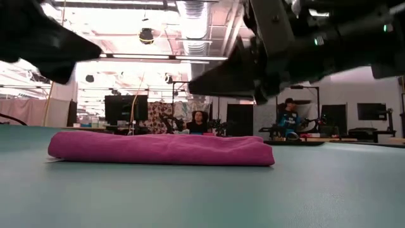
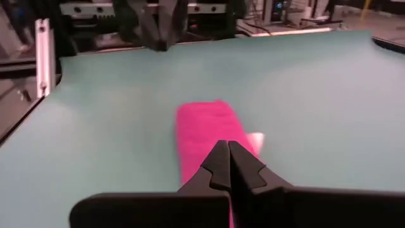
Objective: Roll towel
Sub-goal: Roll the pink towel
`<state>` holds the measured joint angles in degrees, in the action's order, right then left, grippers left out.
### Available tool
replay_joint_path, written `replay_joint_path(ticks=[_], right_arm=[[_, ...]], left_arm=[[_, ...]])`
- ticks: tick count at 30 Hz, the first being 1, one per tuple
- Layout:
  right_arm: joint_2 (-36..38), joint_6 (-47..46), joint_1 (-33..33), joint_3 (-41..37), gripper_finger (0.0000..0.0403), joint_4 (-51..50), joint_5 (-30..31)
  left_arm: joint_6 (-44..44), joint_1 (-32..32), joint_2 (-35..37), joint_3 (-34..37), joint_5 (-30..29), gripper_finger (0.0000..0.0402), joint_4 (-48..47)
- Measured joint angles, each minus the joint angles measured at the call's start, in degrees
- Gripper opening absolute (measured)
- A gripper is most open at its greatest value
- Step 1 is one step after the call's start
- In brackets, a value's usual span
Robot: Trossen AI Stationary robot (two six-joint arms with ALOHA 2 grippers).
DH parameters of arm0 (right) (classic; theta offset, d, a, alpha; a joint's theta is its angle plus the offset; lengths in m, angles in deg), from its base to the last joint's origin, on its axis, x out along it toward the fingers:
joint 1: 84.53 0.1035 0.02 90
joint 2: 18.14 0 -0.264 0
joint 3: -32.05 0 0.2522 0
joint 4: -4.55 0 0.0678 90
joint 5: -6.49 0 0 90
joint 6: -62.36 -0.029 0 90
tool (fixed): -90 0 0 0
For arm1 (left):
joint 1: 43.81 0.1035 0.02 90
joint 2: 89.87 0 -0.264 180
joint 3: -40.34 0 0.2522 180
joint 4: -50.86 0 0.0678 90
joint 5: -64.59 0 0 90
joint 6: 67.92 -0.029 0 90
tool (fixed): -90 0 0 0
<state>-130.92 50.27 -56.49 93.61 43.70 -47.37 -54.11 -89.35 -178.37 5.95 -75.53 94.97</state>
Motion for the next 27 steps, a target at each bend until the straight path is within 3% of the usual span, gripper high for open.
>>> replay_joint_path(ticks=[6, 19, 27], right_arm=[[0.03, -3.95, -1.65, -2.18, 0.0008, 0.53, -3.11], [-2.81, -6.09, -2.52, -2.29, 0.0008, -3.06, -3.26], [-2.79, -8.39, -4.04, -4.46, 0.0008, -4.6, -3.49]], left_arm=[[4.0, 7.64, -1.47, 0.7, 13.44, 0.0, -1.97], [7.97, 8.69, -14.71, 0.46, 10.68, 0.0, 3.69], [9.39, 9.45, -16.71, 0.7, 10.82, 0.0, 4.67]])
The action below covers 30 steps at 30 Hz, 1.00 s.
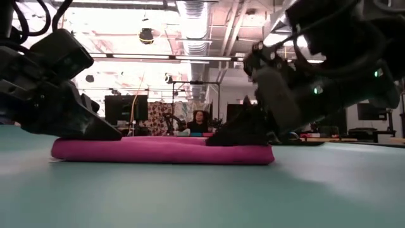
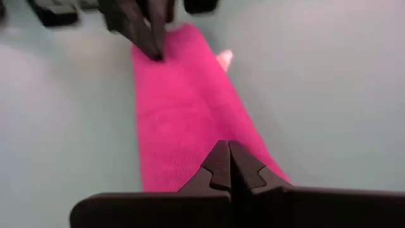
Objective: Roll towel
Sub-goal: Roll the pink towel
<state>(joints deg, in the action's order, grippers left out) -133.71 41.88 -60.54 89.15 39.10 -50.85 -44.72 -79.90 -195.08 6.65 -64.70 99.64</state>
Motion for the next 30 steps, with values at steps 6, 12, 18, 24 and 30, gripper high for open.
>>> replay_joint_path(ticks=[6, 12, 18, 24, 30], right_arm=[[-0.04, -0.69, -0.22, -1.04, 0.0008, -1.16, -0.11], [0.02, -1.96, -0.37, -2.37, 0.0008, -0.59, -0.24], [0.02, -1.93, -0.86, -2.37, 0.0008, -0.51, -1.07], [0.02, -1.56, -0.86, -2.37, 0.0008, -0.26, -1.11], [1.52, -0.51, -0.86, -2.49, 0.0011, 1.68, -1.37]], left_arm=[[0.25, 0.54, 0.0, -0.02, 0.05, 0.0, -0.72], [-0.48, 2.75, 0.0, -0.02, 0.25, 0.0, -0.63], [-1.05, 5.78, 0.0, -0.02, 3.54, 0.0, -1.09], [-1.27, 6.34, 0.0, -0.02, 4.18, 0.0, -1.77], [-4.32, 6.34, 2.68, -0.02, 6.68, 0.0, 1.52]])
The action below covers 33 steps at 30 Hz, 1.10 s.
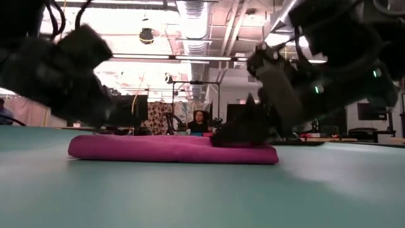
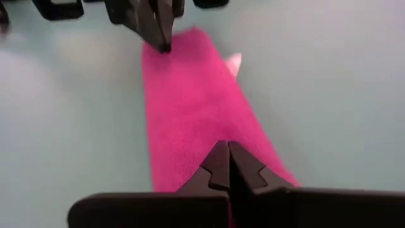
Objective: Roll towel
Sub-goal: Roll the pink towel, then return to Home Position
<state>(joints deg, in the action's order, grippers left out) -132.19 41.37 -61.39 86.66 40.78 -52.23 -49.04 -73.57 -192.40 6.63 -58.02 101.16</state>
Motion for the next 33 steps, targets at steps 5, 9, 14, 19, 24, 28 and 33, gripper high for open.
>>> replay_joint_path(ticks=[5, 9, 14, 19, 24, 28, 33], right_arm=[[4.37, 3.67, -0.02, 0.01, 0.002, -0.09, -0.39], [11.76, 9.72, 0.29, 0.03, 0.0022, -2.54, -3.64], [26.94, 17.78, 1.72, 0.03, 0.0023, -14.13, -4.01], [44.82, 22.05, 3.47, 0.07, 0.0024, -27.61, -3.96], [61.6, 25.06, 6.33, 0.09, 0.0022, -40.84, -1.29], [72.07, 28.04, 9.03, 0.09, 0.0019, -50.15, 3.82], [82.37, 27.91, 11.45, 0.01, 0.0019, -59.17, 6.49]], left_arm=[[-3.3, -0.02, 8.76, 0.0, 3.74, 0.0, -3.94], [-7.48, -0.02, 19.57, 0.0, 9.68, 0.0, -9.13], [-11.21, -0.07, 38.8, 0.0, 9.66, 0.0, -23.09], [-14.94, -0.07, 60.31, 0.0, 4.33, 0.0, -38.6], [-17.78, -0.04, 78.74, 0.0, 0.68, 0.0, -52.82], [-18.27, -0.02, 90.56, 0.0, -5.76, 0.0, -63.93], [-17.69, -0.02, 101.29, 0.0, -7.91, 0.0, -72.14]])
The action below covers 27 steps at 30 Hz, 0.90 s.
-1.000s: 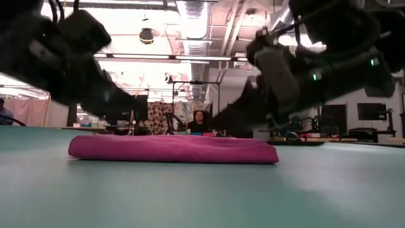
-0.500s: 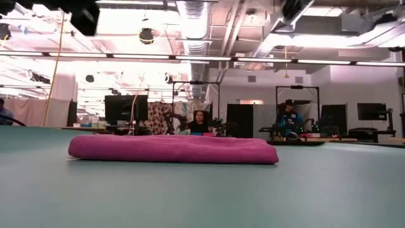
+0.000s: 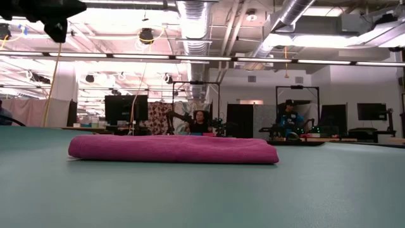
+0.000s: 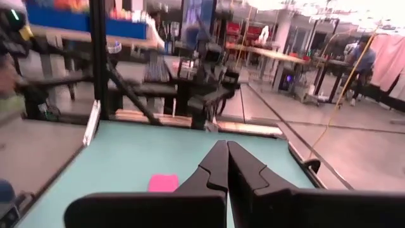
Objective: Roll towel
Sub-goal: Return to Home Position
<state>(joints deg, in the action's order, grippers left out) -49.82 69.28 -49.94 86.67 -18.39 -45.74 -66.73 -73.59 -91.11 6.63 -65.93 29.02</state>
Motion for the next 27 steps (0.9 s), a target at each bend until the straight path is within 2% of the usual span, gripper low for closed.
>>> replay_joint_path(ticks=[6, 13, 17, 20, 27], right_arm=[[10.51, 0.48, 0.28, -8.59, 0.0019, 0.02, 0.09], [25.31, -1.34, 0.15, -25.93, 0.0023, 14.81, -0.1], [31.02, -3.79, 0.15, -35.19, 0.0027, 17.47, -0.07], [31.36, -3.44, 0.16, -39.52, 0.0026, 22.07, 0.16], [31.43, -3.61, 0.04, -40.42, 0.0021, 19.11, 1.25]], left_arm=[[-1.36, 0.0, 0.71, -0.11, -2.04, 0.0, -1.61], [2.52, 0.0, 0.96, 3.04, -0.69, 0.0, -1.85], [5.16, 0.0, 0.92, 7.35, -0.03, 0.0, -0.9], [7.42, 0.0, 0.93, 10.18, 0.79, 0.0, -0.23], [6.87, 0.0, 1.01, 16.05, 8.95, 0.0, 7.38]])
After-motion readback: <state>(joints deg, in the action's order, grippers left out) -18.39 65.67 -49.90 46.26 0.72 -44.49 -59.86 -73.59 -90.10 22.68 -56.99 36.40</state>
